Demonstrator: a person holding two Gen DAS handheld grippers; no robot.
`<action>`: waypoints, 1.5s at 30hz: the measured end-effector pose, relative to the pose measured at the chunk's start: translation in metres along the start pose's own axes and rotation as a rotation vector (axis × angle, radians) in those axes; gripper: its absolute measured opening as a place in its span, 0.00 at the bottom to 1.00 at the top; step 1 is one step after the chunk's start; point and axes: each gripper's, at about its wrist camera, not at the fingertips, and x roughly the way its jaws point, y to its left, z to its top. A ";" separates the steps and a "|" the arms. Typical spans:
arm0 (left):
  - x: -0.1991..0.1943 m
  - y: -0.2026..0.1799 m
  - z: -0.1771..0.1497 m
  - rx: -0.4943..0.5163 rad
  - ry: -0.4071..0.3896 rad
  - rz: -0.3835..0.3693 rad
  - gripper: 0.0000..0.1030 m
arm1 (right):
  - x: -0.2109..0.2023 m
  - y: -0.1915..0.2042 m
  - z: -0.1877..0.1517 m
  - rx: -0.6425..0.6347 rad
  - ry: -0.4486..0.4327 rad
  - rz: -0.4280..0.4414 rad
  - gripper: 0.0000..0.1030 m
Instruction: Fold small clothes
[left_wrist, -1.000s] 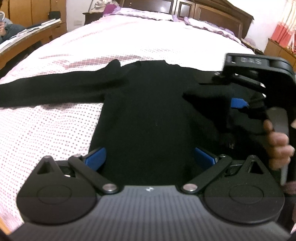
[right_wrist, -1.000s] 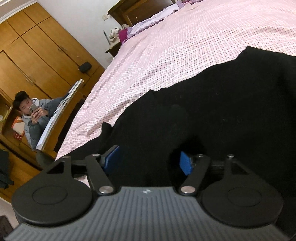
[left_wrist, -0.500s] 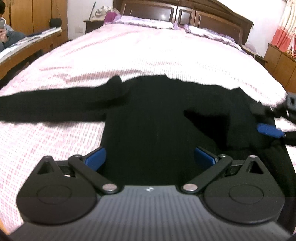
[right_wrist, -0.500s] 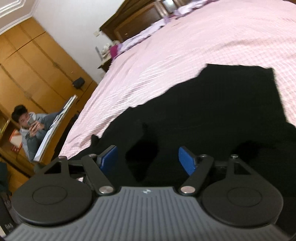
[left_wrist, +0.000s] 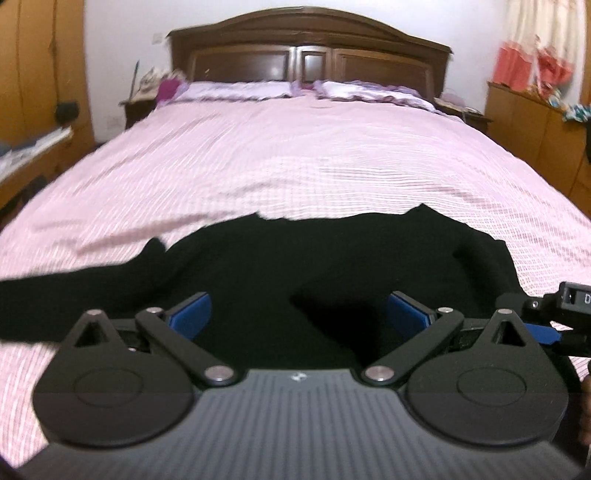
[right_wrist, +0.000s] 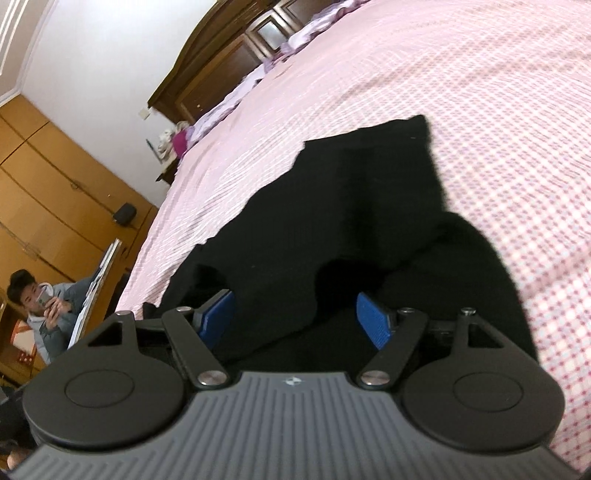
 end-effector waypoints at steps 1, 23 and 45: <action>0.004 -0.008 0.001 0.021 -0.004 -0.001 1.00 | -0.002 -0.005 -0.001 0.007 -0.002 -0.005 0.77; 0.101 -0.027 -0.020 0.051 0.080 0.074 1.00 | 0.006 -0.048 0.003 0.143 -0.166 -0.029 0.77; 0.095 0.032 -0.007 -0.118 0.016 0.161 0.25 | 0.023 -0.048 -0.004 0.089 -0.239 -0.053 0.77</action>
